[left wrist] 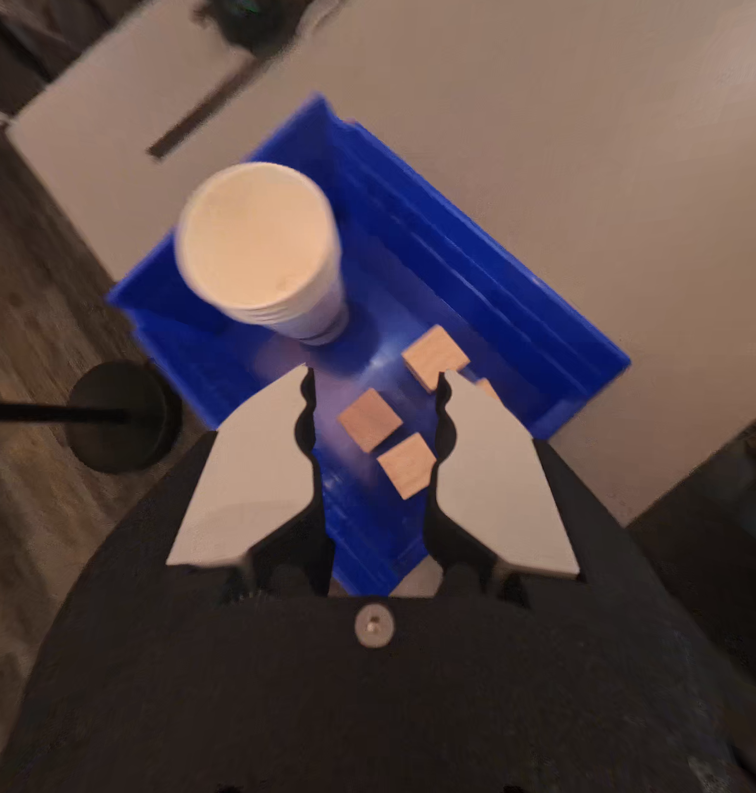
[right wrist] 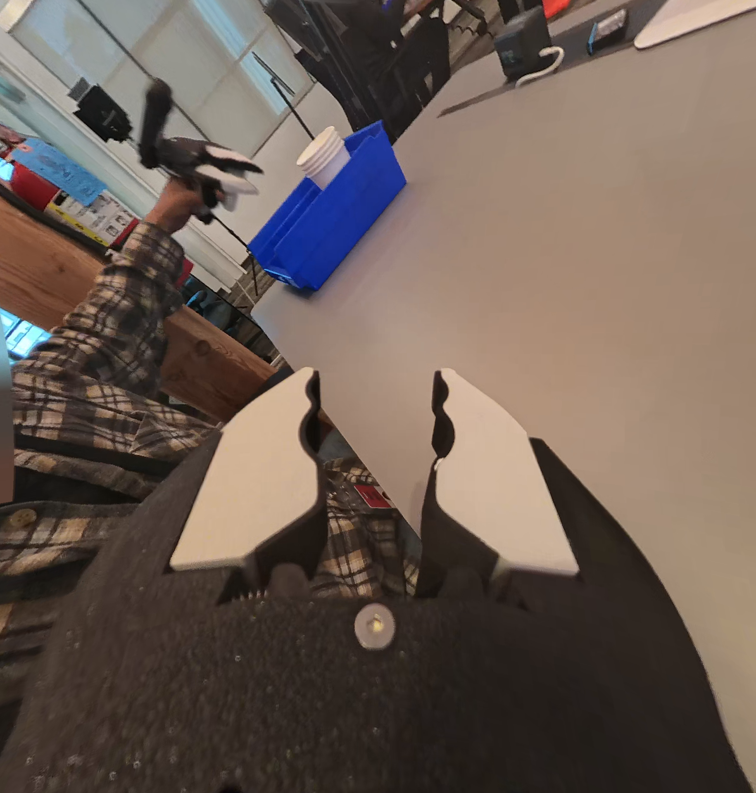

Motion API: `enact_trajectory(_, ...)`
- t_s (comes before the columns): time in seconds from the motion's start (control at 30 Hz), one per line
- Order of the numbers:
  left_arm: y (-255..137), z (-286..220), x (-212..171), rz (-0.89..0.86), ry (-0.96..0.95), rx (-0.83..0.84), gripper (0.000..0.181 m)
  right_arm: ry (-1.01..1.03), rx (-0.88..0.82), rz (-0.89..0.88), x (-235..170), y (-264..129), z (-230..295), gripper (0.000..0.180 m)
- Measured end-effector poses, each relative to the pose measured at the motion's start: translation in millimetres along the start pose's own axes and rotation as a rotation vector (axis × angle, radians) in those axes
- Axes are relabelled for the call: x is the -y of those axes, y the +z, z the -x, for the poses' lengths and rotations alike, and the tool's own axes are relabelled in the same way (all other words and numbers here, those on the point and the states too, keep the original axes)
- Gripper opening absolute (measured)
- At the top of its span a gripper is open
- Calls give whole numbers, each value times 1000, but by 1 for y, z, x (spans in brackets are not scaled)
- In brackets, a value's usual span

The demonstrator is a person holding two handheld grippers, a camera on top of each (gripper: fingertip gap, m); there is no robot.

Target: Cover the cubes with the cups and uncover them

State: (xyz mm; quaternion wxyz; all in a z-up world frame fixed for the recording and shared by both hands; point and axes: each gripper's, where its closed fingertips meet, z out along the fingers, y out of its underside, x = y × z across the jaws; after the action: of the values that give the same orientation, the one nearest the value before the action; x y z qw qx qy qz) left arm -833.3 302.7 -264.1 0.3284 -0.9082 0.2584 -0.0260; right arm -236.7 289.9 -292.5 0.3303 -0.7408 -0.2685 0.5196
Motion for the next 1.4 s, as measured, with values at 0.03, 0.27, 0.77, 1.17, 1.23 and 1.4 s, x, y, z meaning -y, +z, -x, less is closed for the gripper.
enact_trajectory(0.03,12,-16,-5,64,82,-25,53,-15,25,-10,2,0,4,51)
enact_trajectory(0.27,63,-56,-21,289,404,-183,54,-187,63,-24,1,-4,25,70)
enact_trajectory(0.77,111,-33,-49,624,654,-215,55,-274,84,18,-3,4,48,84)
enact_trajectory(1.17,120,-46,-62,703,383,-311,46,-262,131,-28,-1,-3,48,83)
enact_trajectory(1.23,108,-38,-48,673,307,-259,46,-262,138,-40,-2,-8,49,83)
enact_trajectory(1.4,50,-12,25,501,31,-39,46,-254,152,-68,-7,-23,47,81)
